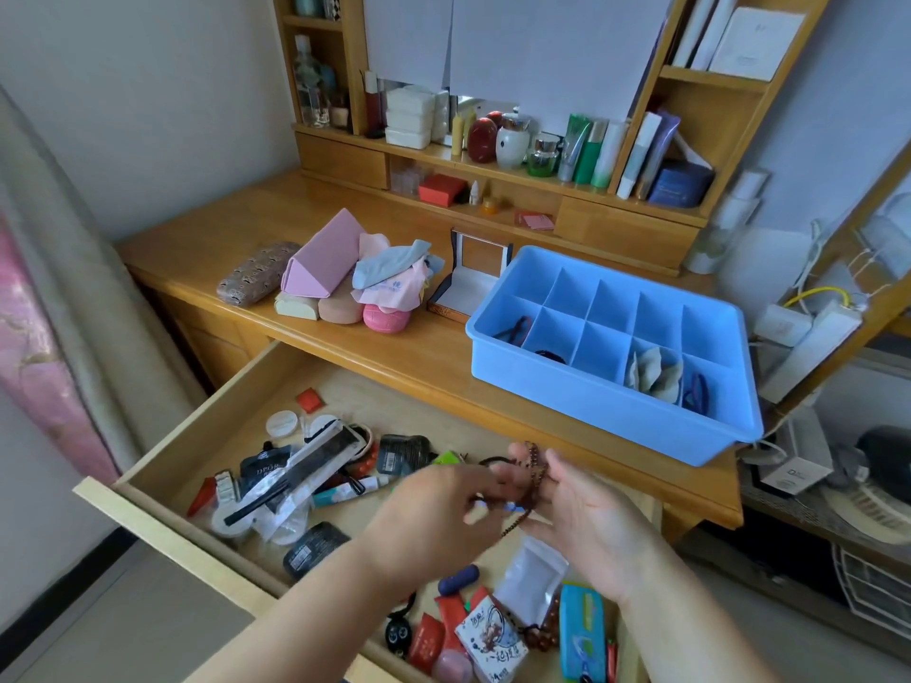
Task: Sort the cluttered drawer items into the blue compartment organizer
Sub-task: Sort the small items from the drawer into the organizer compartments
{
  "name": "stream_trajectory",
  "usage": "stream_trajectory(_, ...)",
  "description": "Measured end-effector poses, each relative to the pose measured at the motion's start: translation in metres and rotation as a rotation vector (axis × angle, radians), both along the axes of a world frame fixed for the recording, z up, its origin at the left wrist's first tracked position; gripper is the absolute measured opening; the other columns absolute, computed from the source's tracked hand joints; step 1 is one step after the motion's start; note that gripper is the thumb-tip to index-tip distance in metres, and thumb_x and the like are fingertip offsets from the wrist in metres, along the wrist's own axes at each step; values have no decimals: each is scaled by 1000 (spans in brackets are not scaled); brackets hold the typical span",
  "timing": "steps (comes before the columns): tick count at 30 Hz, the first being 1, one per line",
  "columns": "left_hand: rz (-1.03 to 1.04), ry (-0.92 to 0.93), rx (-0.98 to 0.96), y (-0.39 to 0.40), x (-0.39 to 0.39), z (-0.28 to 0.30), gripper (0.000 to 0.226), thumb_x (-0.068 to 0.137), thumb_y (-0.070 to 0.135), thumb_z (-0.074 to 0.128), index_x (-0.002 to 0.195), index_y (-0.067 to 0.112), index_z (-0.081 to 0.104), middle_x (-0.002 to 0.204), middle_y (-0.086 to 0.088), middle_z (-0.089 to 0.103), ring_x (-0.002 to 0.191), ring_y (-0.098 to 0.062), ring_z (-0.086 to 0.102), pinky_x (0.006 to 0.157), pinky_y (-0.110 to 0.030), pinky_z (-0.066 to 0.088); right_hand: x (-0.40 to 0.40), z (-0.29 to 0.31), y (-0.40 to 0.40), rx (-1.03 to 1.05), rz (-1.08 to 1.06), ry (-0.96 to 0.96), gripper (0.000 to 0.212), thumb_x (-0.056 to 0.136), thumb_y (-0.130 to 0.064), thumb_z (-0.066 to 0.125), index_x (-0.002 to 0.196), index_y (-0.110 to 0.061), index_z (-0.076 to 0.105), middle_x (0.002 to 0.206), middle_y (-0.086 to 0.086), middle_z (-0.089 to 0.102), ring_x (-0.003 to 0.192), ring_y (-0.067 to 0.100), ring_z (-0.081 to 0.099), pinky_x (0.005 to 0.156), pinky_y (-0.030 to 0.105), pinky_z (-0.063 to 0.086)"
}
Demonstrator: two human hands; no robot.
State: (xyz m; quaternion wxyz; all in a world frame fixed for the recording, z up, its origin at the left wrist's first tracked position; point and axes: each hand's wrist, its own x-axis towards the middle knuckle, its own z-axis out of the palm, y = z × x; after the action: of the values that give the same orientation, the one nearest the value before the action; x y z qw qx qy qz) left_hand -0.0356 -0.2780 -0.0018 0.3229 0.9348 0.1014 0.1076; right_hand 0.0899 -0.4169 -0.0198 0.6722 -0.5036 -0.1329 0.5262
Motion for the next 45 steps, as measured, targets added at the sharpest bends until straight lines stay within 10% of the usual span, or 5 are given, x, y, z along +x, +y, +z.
stream_trajectory(7,268,10,-222,25,20,-2,13,83,29,68,73,22,65,55,8,57,42,-2,45,43,-15,35,4,0,-14,-118,7,-12,28,84,-36,62,69,-13,58,48,-3,27,47,17,34,79,44,41)
stream_trajectory(14,838,-173,-1724,69,-15,-64,30,93,29,56,72,8,55,49,-3,49,42,-14,54,65,-37,60,9,-9,-21,-103,-340,367,27,82,-29,58,60,-13,56,44,-5,27,37,13,31,76,40,43)
stream_trajectory(25,-42,37,21,-2,-2,-19,12,86,24,54,89,28,65,78,11,63,63,1,48,62,-19,46,3,-9,1,-65,-170,26,32,82,-35,55,102,-13,65,105,12,70,92,23,66,92,42,41)
stream_trajectory(39,631,-49,-1712,23,12,-47,29,98,23,47,74,7,52,60,-8,58,58,-19,67,68,-39,56,-8,0,4,66,-320,398,13,82,-22,57,72,-13,57,46,-5,37,43,12,41,77,38,39)
stream_trajectory(45,270,56,-550,-7,2,-38,21,89,19,54,70,21,48,64,6,48,55,-4,44,60,-21,40,-13,-4,14,76,-414,311,12,90,-16,50,97,-18,59,90,2,70,92,19,61,94,44,37)
